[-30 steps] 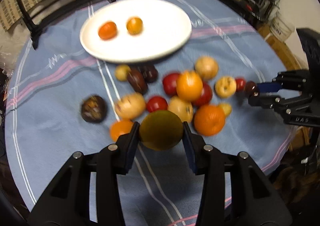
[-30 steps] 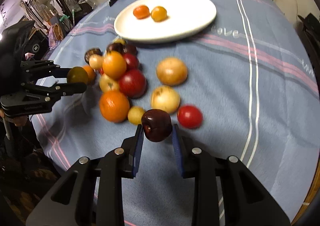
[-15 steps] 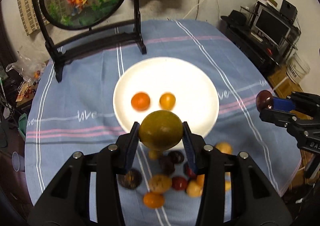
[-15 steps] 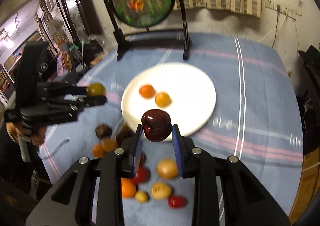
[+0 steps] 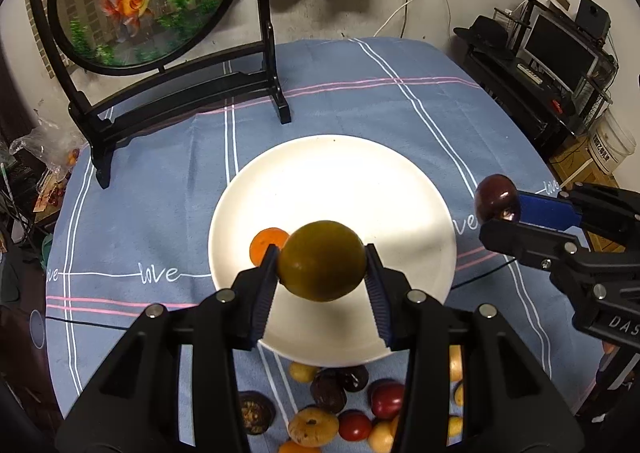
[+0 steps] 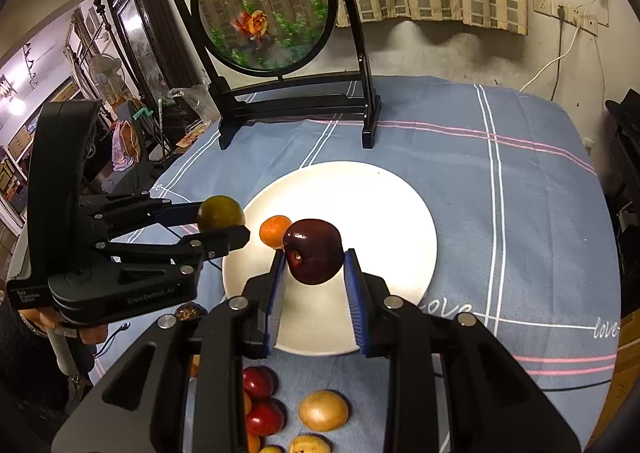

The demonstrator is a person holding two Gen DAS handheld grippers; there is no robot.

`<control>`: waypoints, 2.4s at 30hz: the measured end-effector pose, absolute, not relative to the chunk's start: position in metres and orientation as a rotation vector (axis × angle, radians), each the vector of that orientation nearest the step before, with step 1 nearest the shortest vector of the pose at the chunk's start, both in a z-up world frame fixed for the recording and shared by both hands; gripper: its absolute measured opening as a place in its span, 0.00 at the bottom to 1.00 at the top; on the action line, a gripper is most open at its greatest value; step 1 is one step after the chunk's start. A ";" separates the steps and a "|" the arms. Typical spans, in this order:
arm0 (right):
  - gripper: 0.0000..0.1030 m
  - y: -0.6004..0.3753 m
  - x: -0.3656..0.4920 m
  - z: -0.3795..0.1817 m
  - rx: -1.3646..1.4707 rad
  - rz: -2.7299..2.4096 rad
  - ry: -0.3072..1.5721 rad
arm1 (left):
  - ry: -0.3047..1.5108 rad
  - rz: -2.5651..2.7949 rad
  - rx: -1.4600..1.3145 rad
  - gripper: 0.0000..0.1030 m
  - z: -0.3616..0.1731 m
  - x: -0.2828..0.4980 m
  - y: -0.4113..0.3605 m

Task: Organize fruits
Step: 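Carry the olive-green fruit and dark plum over the plate with both grippers, then open both grippers to release the fruits onto the plate, then withdraw both open grippers back toward the fruit pile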

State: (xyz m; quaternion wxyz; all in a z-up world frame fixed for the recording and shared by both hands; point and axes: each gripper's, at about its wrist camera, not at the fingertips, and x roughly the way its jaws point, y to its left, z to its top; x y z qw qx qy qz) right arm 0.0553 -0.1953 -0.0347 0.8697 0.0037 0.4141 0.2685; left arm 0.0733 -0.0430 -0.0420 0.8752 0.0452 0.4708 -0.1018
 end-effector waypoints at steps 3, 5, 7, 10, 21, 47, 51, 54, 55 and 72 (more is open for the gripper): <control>0.28 -0.194 0.065 -0.040 0.011 0.562 0.880 | 0.997 -0.210 0.090 0.42 -0.048 0.081 -0.043; 0.28 -0.194 0.070 -0.043 0.014 0.564 0.886 | 1.005 -0.208 0.090 0.42 -0.052 0.085 -0.043; 0.28 -0.193 0.074 -0.046 0.014 0.565 0.893 | 1.010 -0.208 0.089 0.42 -0.056 0.089 -0.042; 0.28 -0.192 0.079 -0.050 0.012 0.570 0.905 | 1.018 -0.207 0.086 0.42 -0.059 0.093 -0.042; 0.28 -0.187 0.094 -0.076 -0.011 0.560 0.969 | 1.067 -0.185 0.064 0.42 -0.080 0.114 -0.033; 0.34 -0.211 0.105 -0.095 -0.010 0.510 1.029 | 1.067 -0.156 0.051 0.59 -0.083 0.137 -0.029; 0.34 -0.224 0.072 -0.080 -0.015 0.542 1.006 | 1.028 -0.162 0.052 0.63 -0.064 0.115 -0.023; 0.34 -0.235 0.038 -0.081 -0.045 0.567 1.022 | 0.998 -0.175 0.058 0.64 -0.051 0.091 -0.019; 0.34 -0.241 0.023 -0.085 -0.054 0.576 1.042 | 0.999 -0.176 0.059 0.64 -0.050 0.085 -0.018; 0.34 -0.242 -0.074 -0.150 -0.236 0.650 1.187 | 1.145 -0.223 0.026 0.66 -0.083 -0.050 -0.013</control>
